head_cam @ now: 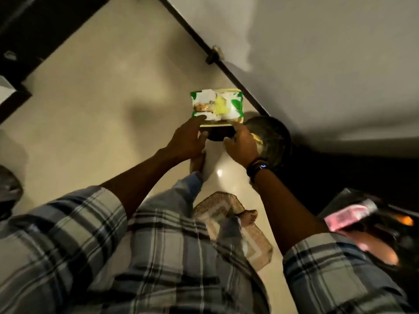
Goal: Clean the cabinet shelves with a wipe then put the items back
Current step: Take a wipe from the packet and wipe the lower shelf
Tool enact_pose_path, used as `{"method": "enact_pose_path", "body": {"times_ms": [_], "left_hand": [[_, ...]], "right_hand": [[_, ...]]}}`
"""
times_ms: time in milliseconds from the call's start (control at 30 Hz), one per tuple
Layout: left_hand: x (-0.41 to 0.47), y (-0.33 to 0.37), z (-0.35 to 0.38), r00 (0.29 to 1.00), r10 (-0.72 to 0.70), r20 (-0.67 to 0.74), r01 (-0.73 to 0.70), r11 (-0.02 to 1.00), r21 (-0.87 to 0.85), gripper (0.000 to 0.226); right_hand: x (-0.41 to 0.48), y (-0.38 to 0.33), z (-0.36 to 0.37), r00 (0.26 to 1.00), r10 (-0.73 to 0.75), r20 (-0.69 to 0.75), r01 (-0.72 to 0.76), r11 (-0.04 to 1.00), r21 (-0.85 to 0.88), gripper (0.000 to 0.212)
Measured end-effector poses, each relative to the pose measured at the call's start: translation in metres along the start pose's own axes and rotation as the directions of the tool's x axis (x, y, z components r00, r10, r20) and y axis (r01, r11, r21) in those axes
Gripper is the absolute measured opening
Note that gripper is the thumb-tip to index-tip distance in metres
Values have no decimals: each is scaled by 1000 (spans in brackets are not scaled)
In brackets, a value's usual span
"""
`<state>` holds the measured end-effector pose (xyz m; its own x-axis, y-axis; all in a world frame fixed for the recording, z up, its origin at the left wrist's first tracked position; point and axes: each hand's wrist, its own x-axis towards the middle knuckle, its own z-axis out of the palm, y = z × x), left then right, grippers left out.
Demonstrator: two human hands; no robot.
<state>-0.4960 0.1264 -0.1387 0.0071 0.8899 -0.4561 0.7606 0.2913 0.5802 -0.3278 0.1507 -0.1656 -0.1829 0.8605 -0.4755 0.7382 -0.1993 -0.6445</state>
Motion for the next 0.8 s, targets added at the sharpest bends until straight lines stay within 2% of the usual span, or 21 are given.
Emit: {"method": "enact_pose_path", "body": {"times_ms": [167, 333, 433, 533, 600, 667, 800], "left_hand": [[39, -51, 5, 995, -96, 16, 97, 994, -49, 52], [65, -90, 26, 981, -185, 65, 190, 978, -83, 53], [67, -104, 39, 973, -209, 97, 219, 969, -111, 53], [66, -114, 47, 970, -204, 135, 221, 967, -128, 53], [66, -118, 50, 964, -219, 151, 239, 963, -128, 50], [66, -121, 51, 961, -223, 162, 244, 963, -119, 48], [66, -114, 44, 960, -234, 157, 258, 953, -158, 49]], "right_hand": [[75, 8, 44, 995, 29, 96, -24, 998, -53, 50], [139, 44, 83, 981, 58, 184, -22, 982, -188, 57], [167, 56, 96, 975, 65, 212, 5, 951, -311, 52], [189, 62, 102, 956, 173, 235, -79, 928, -363, 58], [198, 66, 103, 942, 226, 247, -115, 911, -396, 70], [202, 69, 103, 950, 219, 224, -129, 924, -360, 76], [189, 66, 95, 987, 158, 32, -151, 977, -151, 45]]}}
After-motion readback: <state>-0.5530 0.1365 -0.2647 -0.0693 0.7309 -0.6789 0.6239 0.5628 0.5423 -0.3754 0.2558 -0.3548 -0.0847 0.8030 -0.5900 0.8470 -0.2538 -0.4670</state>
